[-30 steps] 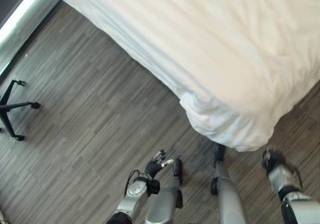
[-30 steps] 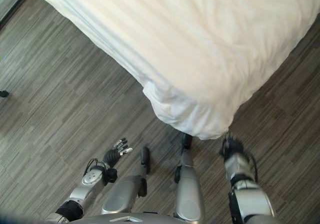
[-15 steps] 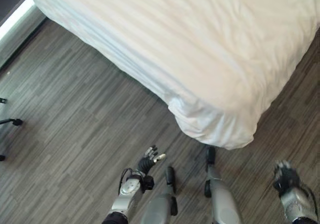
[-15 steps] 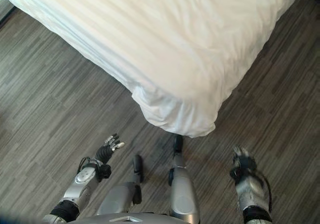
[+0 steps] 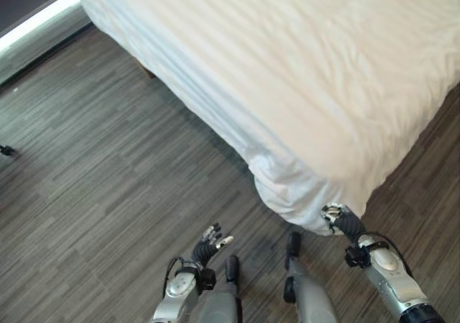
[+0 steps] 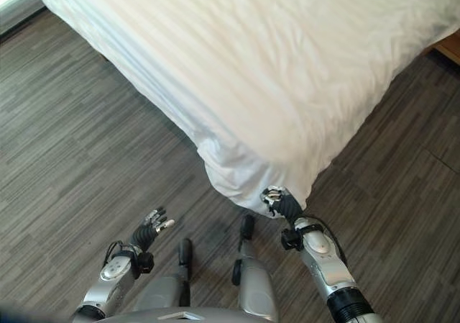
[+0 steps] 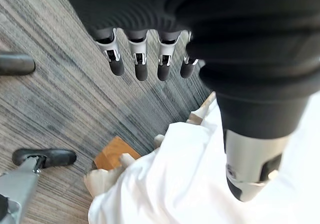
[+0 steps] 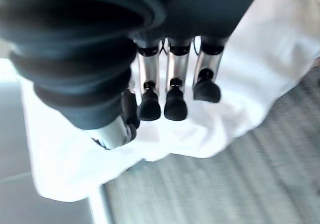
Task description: Making the bed.
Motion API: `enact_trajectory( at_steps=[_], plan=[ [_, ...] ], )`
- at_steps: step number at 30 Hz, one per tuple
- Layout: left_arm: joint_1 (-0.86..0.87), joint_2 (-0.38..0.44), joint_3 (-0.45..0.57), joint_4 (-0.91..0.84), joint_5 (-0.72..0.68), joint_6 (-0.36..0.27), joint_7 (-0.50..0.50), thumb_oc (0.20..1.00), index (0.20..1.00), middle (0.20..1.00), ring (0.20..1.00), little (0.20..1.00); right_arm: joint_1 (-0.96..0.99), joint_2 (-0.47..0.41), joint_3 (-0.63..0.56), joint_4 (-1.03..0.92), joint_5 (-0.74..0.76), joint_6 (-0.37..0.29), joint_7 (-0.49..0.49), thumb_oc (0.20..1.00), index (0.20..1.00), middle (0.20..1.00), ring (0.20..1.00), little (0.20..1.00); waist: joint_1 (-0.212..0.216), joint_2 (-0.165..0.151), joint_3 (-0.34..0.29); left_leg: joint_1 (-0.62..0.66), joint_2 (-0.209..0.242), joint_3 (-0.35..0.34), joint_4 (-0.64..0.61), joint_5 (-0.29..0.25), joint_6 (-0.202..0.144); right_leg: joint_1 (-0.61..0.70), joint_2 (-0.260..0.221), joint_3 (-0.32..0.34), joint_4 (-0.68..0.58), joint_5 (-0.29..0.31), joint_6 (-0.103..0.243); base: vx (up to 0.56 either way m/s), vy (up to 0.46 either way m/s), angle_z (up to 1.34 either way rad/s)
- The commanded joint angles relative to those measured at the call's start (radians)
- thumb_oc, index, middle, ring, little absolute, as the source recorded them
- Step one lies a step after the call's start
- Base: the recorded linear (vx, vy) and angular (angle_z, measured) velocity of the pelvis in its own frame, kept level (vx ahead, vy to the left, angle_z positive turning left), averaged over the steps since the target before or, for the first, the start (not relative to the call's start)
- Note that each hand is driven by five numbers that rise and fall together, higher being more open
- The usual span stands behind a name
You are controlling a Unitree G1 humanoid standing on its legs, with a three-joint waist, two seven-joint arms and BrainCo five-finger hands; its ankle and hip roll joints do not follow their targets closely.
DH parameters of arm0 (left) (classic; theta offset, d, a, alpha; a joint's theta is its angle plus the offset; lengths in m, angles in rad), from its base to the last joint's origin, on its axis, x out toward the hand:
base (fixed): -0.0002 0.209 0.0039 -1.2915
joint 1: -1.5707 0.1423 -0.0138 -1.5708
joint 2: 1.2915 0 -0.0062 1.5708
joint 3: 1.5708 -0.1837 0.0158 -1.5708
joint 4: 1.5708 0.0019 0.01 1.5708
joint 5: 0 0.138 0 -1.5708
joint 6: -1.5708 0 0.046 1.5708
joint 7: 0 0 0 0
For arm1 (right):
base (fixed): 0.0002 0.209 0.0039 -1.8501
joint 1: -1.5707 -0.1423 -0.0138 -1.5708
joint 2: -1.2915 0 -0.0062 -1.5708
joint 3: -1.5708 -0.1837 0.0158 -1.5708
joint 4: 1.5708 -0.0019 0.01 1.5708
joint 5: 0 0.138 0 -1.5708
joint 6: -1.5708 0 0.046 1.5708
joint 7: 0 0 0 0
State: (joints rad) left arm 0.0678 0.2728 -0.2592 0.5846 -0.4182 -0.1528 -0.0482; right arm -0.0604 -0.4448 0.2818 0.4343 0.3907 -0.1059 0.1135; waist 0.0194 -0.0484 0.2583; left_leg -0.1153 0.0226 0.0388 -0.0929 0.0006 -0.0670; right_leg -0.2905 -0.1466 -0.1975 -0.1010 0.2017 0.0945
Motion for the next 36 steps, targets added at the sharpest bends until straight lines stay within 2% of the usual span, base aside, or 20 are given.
enact_trajectory(
  at_steps=[1,4,5,7,9,10,11,14,17,18,22,23,28,30,31,32,33,34,35,36],
  plan=[
    [-0.039,0.039,-0.012,0.004,-0.001,-0.037,-0.003,1.000,1.000,1.000,1.000,1.000,-0.122,-0.024,-0.042,0.027,-0.026,-0.037,-0.048,0.200,0.200,0.200,0.200,0.200,0.021,0.016,0.033,-0.060,0.002,-0.055,0.006,0.064,-0.010,0.081,-0.043,0.020,0.014,-0.048,0.093,-0.09,-0.004,0.10],
    [-0.044,0.056,-0.015,-0.006,-0.021,-0.043,0.006,1.000,1.000,1.000,1.000,1.000,-0.244,-0.048,-0.063,0.116,-0.002,-0.050,-0.104,0.200,0.200,0.200,0.200,0.200,0.041,0.037,0.065,-0.097,-0.004,-0.065,0.006,0.079,-0.013,0.046,-0.048,0.018,0.014,-0.035,0.095,-0.09,0.005,0.16],
    [-0.046,0.060,-0.021,-0.007,-0.044,-0.046,0.015,1.000,1.000,1.000,1.000,1.000,-0.338,-0.071,-0.072,0.222,0.016,-0.059,-0.145,0.200,0.200,0.200,0.200,0.200,0.058,0.054,0.084,-0.127,-0.008,-0.063,0.006,0.087,-0.017,0.017,-0.052,0.019,0.014,-0.024,0.097,-0.08,0.011,0.15],
    [-0.052,0.057,-0.028,0.009,-0.050,-0.047,0.020,1.000,1.000,1.000,1.000,1.000,-0.387,-0.088,-0.064,0.293,0.011,-0.059,-0.161,0.200,0.200,0.200,0.200,0.200,0.063,0.060,0.090,-0.139,-0.007,-0.058,0.006,0.091,-0.018,0.004,-0.052,0.022,0.014,-0.018,0.097,-0.07,0.009,0.07],
    [-0.076,0.046,-0.053,0.040,-0.047,-0.045,0.029,1.000,1.000,1.000,1.000,1.000,-0.467,-0.105,-0.092,0.497,0.046,-0.050,-0.196,0.200,0.200,0.200,0.200,0.200,0.073,0.081,0.114,-0.166,-0.007,-0.053,0.006,0.099,-0.021,-0.026,-0.050,0.029,0.014,-0.012,0.097,-0.04,0.002,0.01],
    [-0.077,0.046,-0.053,0.040,-0.047,-0.045,0.029,1.000,1.000,1.000,1.000,1.000,-0.469,-0.106,-0.092,0.499,0.046,-0.051,-0.195,0.200,0.200,0.200,0.200,0.200,0.074,0.082,0.114,-0.166,-0.006,-0.052,0.006,0.099,-0.021,-0.026,-0.049,0.030,0.014,-0.012,0.097,0.00,0.000,0.00],
    [-0.090,0.041,-0.061,0.050,-0.044,-0.042,0.035,1.000,1.000,1.000,1.000,1.000,-0.479,-0.110,-0.123,0.641,0.055,-0.043,-0.204,0.200,0.200,0.200,0.200,0.200,0.077,0.097,0.131,-0.181,-0.007,-0.055,0.006,0.104,-0.023,-0.040,-0.049,0.032,0.014,-0.008,0.097,0.00,0.000,0.00],
    [-0.112,0.030,-0.065,0.050,-0.035,-0.038,0.038,1.000,1.000,1.000,1.000,1.000,-0.439,-0.100,-0.145,0.779,0.016,-0.015,-0.199,0.200,0.200,0.200,0.200,0.200,0.074,0.113,0.149,-0.198,-0.005,-0.058,0.006,0.108,-0.025,-0.058,-0.046,0.030,0.014,-0.006,0.097,0.00,-0.006,0.01],
    [-0.119,0.018,-0.062,0.052,-0.026,-0.035,0.040,1.000,1.000,1.000,1.000,1.000,-0.388,-0.079,-0.165,0.831,-0.009,0.002,-0.197,0.200,0.200,0.200,0.200,0.200,0.066,0.115,0.151,-0.199,-0.001,-0.054,0.006,0.108,-0.025,-0.059,-0.043,0.029,0.014,-0.008,0.096,0.02,-0.009,0.00],
    [-0.119,0.009,-0.057,0.034,-0.024,-0.033,0.039,1.000,1.000,1.000,1.000,1.000,-0.301,-0.039,-0.195,0.851,-0.002,0.013,-0.184,0.200,0.200,0.200,0.200,0.200,0.048,0.113,0.151,-0.191,0.001,-0.052,0.006,0.105,-0.024,-0.053,-0.040,0.032,0.014,-0.013,0.093,0.06,-0.012,-0.03],
    [-0.116,0.001,-0.049,0.026,-0.017,-0.028,0.040,1.000,1.000,1.000,1.000,1.000,-0.184,0.020,-0.230,0.839,0.014,0.016,-0.168,0.200,0.200,0.200,0.200,0.200,0.018,0.103,0.145,-0.178,0.003,-0.048,0.006,0.097,-0.023,-0.045,-0.036,0.040,0.014,-0.021,0.089,0.05,-0.009,-0.05],
    [-0.121,-0.006,-0.038,0.016,-0.019,-0.027,0.043,1.000,1.000,1.000,1.000,1.000,-0.114,0.050,-0.267,0.830,0.050,0.012,-0.165,0.200,0.200,0.200,0.200,0.200,-0.003,0.093,0.141,-0.168,0.005,-0.043,0.006,0.091,-0.022,-0.041,-0.033,0.045,0.014,-0.025,0.088,0.05,-0.006,-0.12],
    [-0.136,-0.005,-0.012,0.008,-0.025,-0.025,0.046,1.000,1.000,1.000,1.000,1.000,-0.028,0.052,-0.383,0.738,0.189,-0.027,-0.175,0.200,0.200,0.200,0.200,0.200,-0.042,0.063,0.113,-0.132,0.013,-0.027,0.006,0.076,-0.022,-0.018,-0.026,0.058,0.014,-0.035,0.089,0.06,0.003,-0.12],
    [-0.129,-0.004,0.011,0.006,-0.026,-0.024,0.053,1.000,1.000,1.000,1.000,1.000,0.014,0.050,-0.451,0.567,0.255,-0.072,-0.213,0.200,0.200,0.200,0.200,0.200,-0.058,0.050,0.094,-0.100,0.018,-0.018,0.006,0.062,-0.021,0.009,-0.020,0.062,0.014,-0.046,0.090,0.06,0.002,-0.16],
    [-0.129,-0.003,0.010,0.006,-0.026,-0.024,0.054,1.000,1.000,1.000,1.000,1.000,0.016,0.052,-0.452,0.563,0.254,-0.071,-0.215,0.200,0.200,0.200,0.200,0.200,-0.058,0.048,0.092,-0.103,0.016,-0.018,0.006,0.066,-0.021,0.006,-0.021,0.062,0.014,-0.044,0.090,0.08,0.006,-0.20],
    [-0.119,-0.002,0.033,-0.001,-0.026,-0.023,0.058,1.000,1.000,1.000,1.000,1.000,0.050,0.064,-0.484,0.401,0.276,-0.110,-0.236,0.200,0.200,0.200,0.200,0.200,-0.071,0.037,0.065,-0.079,0.020,-0.012,0.006,0.056,-0.019,0.026,-0.020,0.067,0.014,-0.048,0.090,0.04,0.006,-0.21],
    [-0.117,-0.001,0.032,-0.002,-0.026,-0.023,0.059,1.000,1.000,1.000,1.000,1.000,0.055,0.066,-0.484,0.395,0.274,-0.108,-0.239,0.200,0.200,0.200,0.200,0.200,-0.070,0.036,0.066,-0.077,0.021,-0.012,0.006,0.055,-0.019,0.028,-0.020,0.067,0.014,-0.049,0.090,0.13,0.009,-0.13],
    [-0.101,0.000,0.050,-0.015,-0.021,-0.021,0.063,1.000,1.000,1.000,1.000,1.000,0.105,0.080,-0.499,0.194,0.241,-0.139,-0.250,0.200,0.200,0.200,0.200,0.200,-0.080,0.025,0.032,-0.038,0.024,-0.005,0.006,0.041,-0.015,0.064,-0.020,0.068,0.014,-0.057,0.090,0.13,0.017,-0.11],
    [-0.084,0.001,0.062,-0.019,-0.016,-0.022,0.062,1.000,1.000,1.000,1.000,1.000,0.130,0.083,-0.497,0.082,0.199,-0.144,-0.256,0.385,0.385,0.385,0.385,0.385,-0.081,0.021,0.016,-0.010,0.027,-0.001,0.006,0.030,-0.014,0.092,-0.017,0.068,0.014,-0.067,0.091,0.15,0.025,-0.06],
    [-0.077,0.000,0.072,-0.020,-0.010,-0.019,0.057,1.000,1.000,1.000,1.000,1.000,0.146,0.081,-0.489,0.012,0.170,-0.145,-0.243,1.000,1.000,1.000,1.000,1.000,-0.082,0.016,-0.006,0.005,0.028,0.002,0.006,0.027,-0.012,0.106,-0.019,0.066,0.014,-0.069,0.091,0.12,0.028,-0.06]
  ],
)
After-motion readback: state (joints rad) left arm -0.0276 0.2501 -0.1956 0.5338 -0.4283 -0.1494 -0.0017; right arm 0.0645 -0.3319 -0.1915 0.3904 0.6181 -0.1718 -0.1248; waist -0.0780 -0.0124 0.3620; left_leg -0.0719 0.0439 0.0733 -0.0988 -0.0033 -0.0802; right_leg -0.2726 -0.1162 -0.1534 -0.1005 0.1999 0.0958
